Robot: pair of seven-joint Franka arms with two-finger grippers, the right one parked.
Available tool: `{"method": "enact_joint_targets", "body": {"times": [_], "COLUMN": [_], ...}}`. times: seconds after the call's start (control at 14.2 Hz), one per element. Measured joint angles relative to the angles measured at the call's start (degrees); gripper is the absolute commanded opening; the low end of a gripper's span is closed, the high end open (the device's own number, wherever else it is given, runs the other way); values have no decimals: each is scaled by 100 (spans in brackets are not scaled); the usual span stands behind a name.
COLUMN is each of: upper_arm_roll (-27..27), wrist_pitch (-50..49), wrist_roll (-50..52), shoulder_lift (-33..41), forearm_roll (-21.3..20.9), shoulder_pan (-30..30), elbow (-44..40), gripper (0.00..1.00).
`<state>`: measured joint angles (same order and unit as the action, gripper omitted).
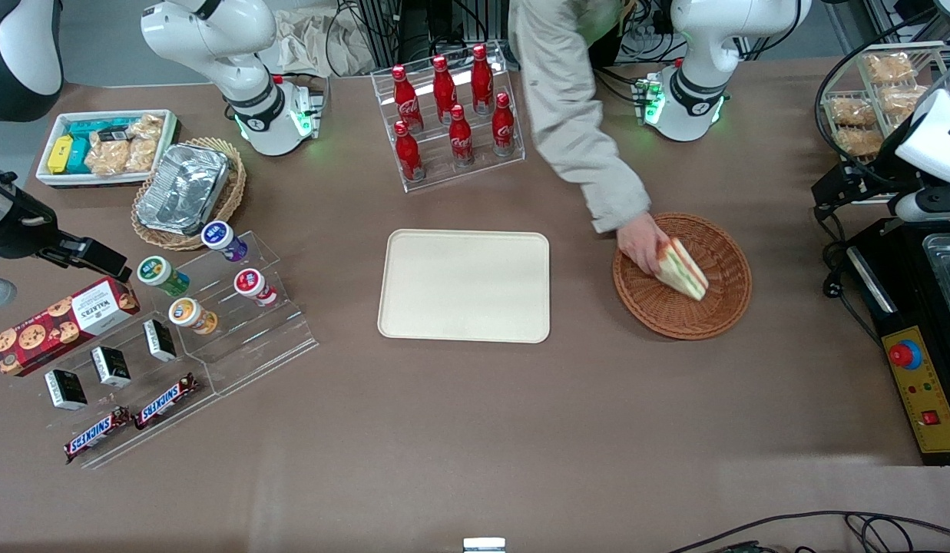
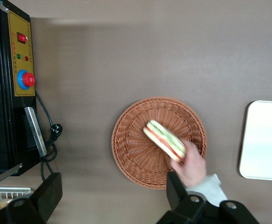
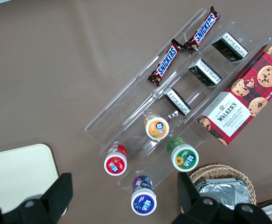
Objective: Place sandwich from basket to tray
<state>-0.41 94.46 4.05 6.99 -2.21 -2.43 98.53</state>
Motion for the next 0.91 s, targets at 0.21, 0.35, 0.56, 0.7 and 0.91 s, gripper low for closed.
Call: {"method": "enact_joint_targets", "body": {"times": [0.21,0.35,0.56,0.7,0.91], "upper_arm_roll": [-2,-2,-6,-6,-31], "wrist_pitch": [0,0,-43,-145,265], "wrist_roll": [0,0,0,3,299], "shoulder_lift": [0,0,-1,4,139], "forearm_roll": [0,0,2,104,196], "shoulder_pan": [-1,-1,-3,-1,-5], "elbow": [0,0,21,212,1002], "gripper": [99,99,99,99,99]}}
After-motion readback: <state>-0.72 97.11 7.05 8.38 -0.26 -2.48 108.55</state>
